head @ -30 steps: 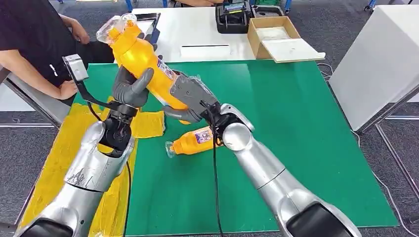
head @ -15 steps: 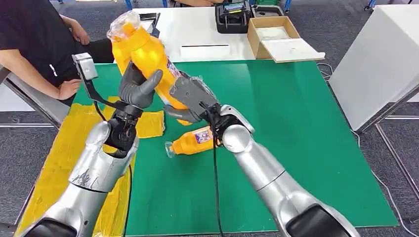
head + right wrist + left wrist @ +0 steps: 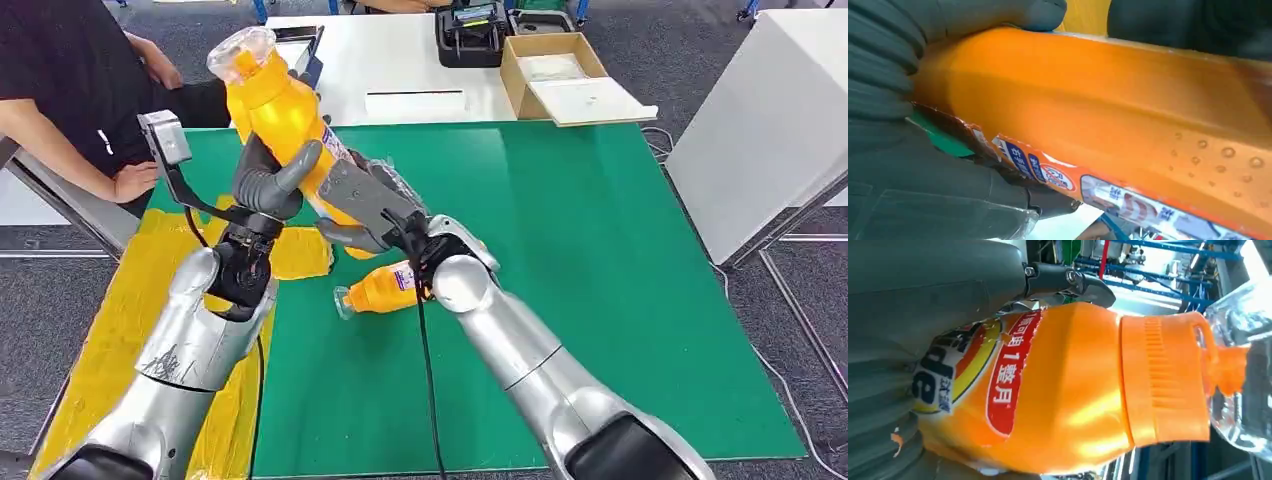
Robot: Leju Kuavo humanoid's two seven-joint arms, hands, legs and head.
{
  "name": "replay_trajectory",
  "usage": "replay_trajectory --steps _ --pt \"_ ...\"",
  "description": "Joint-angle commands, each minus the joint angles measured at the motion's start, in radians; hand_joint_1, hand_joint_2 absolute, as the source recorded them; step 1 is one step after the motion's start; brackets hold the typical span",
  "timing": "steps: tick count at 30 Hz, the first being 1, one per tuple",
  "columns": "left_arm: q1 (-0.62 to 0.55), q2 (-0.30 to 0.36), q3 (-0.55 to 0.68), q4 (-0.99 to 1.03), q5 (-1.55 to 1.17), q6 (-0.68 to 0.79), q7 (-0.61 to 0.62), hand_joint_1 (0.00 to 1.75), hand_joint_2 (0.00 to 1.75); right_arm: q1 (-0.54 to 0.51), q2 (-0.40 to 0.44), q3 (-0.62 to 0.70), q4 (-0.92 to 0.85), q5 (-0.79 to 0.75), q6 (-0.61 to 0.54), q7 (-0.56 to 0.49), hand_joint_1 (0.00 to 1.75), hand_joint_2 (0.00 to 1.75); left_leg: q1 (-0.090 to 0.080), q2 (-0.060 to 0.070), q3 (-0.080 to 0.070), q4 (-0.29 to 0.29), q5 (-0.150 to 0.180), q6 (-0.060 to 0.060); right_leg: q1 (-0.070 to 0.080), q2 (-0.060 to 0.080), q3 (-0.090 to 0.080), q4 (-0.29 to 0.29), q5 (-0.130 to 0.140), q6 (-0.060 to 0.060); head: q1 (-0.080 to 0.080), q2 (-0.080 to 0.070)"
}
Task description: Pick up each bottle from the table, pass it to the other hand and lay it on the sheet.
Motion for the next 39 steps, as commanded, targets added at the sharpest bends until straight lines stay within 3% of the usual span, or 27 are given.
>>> replay_trajectory --steps 1,2,3,7,8,28,29,35,36,37,39 --pt "-0.101 0.000 -0.071 0.065 -0.073 0.016 -0.007 0.21 1.75 -0.047 0.049 0.226 0.134 -0.043 0.010 0.010 1.75 1.75 0.000 -0.002 0.004 0.001 -0.002 -0.002 0.001 -0.005 0.004 0.001 -0.003 0.000 0.000 0.000" --pt "-0.111 0.008 -0.075 0.079 -0.095 0.015 -0.012 1.45 1.75 -0.050 0.043 0.224 0.135 -0.047 0.008 0.010 1.75 1.75 0.000 -0.002 0.002 0.001 -0.001 -0.002 0.001 -0.004 0.002 0.001 -0.002 0.000 0.000 0.000" --pt "-0.117 0.006 -0.071 0.089 -0.097 0.014 -0.013 1.54 1.75 -0.051 0.039 0.224 0.135 -0.049 0.009 0.009 1.75 1.75 0.000 -0.003 0.003 0.002 -0.002 -0.002 0.001 -0.006 0.004 0.001 -0.003 0.000 0.000 0.000" --pt "-0.117 0.008 -0.070 0.093 -0.099 0.012 -0.015 1.54 1.75 -0.053 0.037 0.224 0.135 -0.050 0.010 0.008 1.75 1.75 0.000 -0.002 0.001 0.001 0.000 -0.001 0.001 -0.004 0.002 0.000 -0.001 0.000 0.000 0.000" --pt "-0.117 0.006 -0.071 0.094 -0.099 0.010 -0.016 1.75 1.75 -0.051 0.039 0.225 0.136 -0.050 0.010 0.008 1.75 1.75 0.000 -0.003 0.003 0.001 -0.002 -0.002 0.001 -0.006 0.004 0.001 -0.002 0.000 0.000 0.000" --pt "-0.113 0.008 -0.031 0.136 -0.097 -0.044 -0.042 1.75 1.75 -0.053 -0.005 0.179 0.171 -0.067 -0.032 -0.006 1.75 1.75 0.000 -0.004 0.003 0.001 -0.001 -0.002 0.001 -0.006 0.003 0.000 -0.002 0.000 0.000 0.000" --pt "-0.108 0.013 -0.028 0.135 -0.097 -0.047 -0.044 1.75 1.75 -0.053 -0.018 0.168 0.171 -0.068 -0.038 -0.010 1.61 1.75 0.000 -0.004 0.004 0.001 -0.002 -0.002 0.001 -0.008 0.005 0.001 -0.003 0.000 0.000 0.000" --pt "-0.103 0.016 -0.020 0.131 -0.098 -0.053 -0.045 1.75 1.75 -0.053 -0.034 0.155 0.167 -0.063 -0.038 -0.024 1.61 1.75 0.000 -0.003 0.003 0.001 -0.001 -0.002 0.001 -0.006 0.003 0.000 -0.002 0.000 0.000 0.000" --pt "-0.103 0.016 -0.020 0.131 -0.098 -0.053 -0.045 1.75 1.75 -0.053 -0.034 0.155 0.167 -0.063 -0.038 -0.024 0.12 1.75 0.000 -0.005 0.006 0.002 -0.003 -0.003 0.000 -0.010 0.008 0.001 -0.004 0.001 0.000 0.000" --pt "-0.093 0.025 -0.014 0.123 -0.102 -0.051 -0.046 1.75 1.75 -0.041 -0.046 0.123 0.153 -0.076 -0.055 -0.024 0.00 0.00 0.000 -0.004 0.003 0.001 -0.001 -0.002 0.000 -0.006 0.004 0.000 -0.002 0.000 0.000 0.000" --pt "-0.068 0.053 0.012 0.105 -0.128 -0.037 -0.057 1.75 1.75 -0.022 -0.107 0.065 0.098 -0.077 -0.080 -0.030 0.00 0.00 0.000 -0.004 0.003 0.000 0.000 -0.002 0.001 -0.007 0.004 -0.001 -0.002 0.000 0.000 0.000"
